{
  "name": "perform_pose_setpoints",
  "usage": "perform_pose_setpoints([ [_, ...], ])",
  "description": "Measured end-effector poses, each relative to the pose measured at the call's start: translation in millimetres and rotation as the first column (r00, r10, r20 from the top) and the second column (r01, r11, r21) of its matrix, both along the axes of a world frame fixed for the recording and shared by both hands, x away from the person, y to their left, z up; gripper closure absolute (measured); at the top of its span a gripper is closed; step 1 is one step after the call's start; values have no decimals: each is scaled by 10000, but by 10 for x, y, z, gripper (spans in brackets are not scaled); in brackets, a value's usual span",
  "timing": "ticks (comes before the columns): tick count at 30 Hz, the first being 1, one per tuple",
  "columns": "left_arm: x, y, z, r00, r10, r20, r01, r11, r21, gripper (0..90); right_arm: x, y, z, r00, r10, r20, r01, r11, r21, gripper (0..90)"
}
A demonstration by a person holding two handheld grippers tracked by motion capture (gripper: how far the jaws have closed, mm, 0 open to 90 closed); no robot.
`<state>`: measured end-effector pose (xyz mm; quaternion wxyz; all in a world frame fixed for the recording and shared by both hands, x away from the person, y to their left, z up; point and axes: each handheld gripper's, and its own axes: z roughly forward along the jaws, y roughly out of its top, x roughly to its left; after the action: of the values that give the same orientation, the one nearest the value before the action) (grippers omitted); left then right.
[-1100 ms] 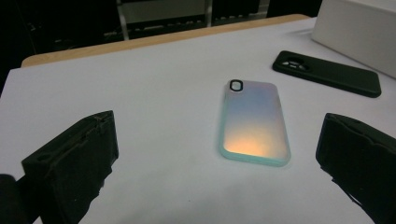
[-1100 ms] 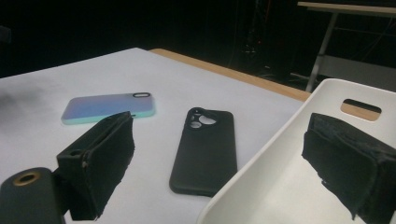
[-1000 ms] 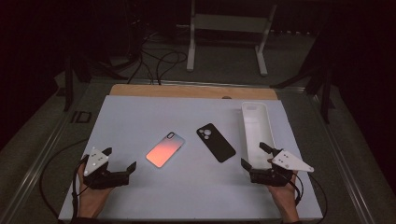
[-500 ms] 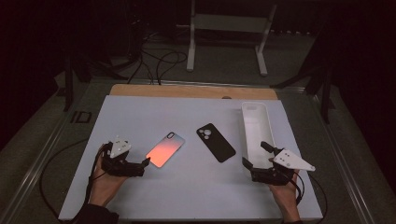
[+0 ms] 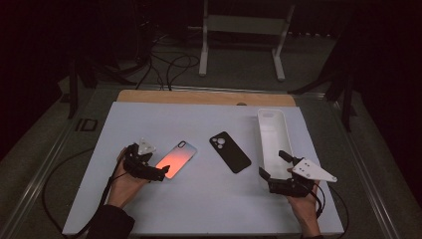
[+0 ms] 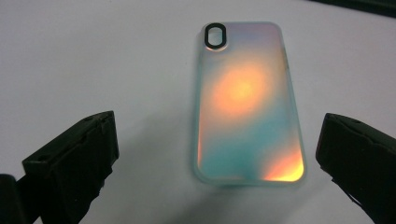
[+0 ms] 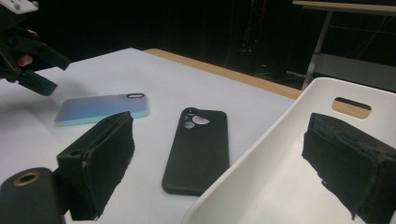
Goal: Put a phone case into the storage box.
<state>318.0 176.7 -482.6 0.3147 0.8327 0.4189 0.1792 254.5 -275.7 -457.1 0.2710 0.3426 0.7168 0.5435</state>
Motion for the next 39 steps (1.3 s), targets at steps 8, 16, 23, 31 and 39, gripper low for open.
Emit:
perform_pose_setpoints([
  [8,124,-113,-39,9992,-224,-326,236,9990,381,0,4,-3,-1,10000,-8,-9,8,10000,-27,89],
  [16,206,-199,-95,9974,-307,-654,347,9976,607,0,10,0,0,10000,-10,-1,10,10000,-27,89],
  [23,266,-313,-117,9936,-504,-1011,588,9949,817,0,12,-4,0,10000,-18,-8,18,10000,-11,89],
  [31,325,-422,-200,9869,-592,-1499,765,9907,1126,15,13,-7,0,10000,-15,0,15,10000,-4,89],
  [39,370,-454,-262,9788,-251,-2033,531,9896,1335,44,15,-7,-3,10000,-32,-12,32,10000,1,89],
])
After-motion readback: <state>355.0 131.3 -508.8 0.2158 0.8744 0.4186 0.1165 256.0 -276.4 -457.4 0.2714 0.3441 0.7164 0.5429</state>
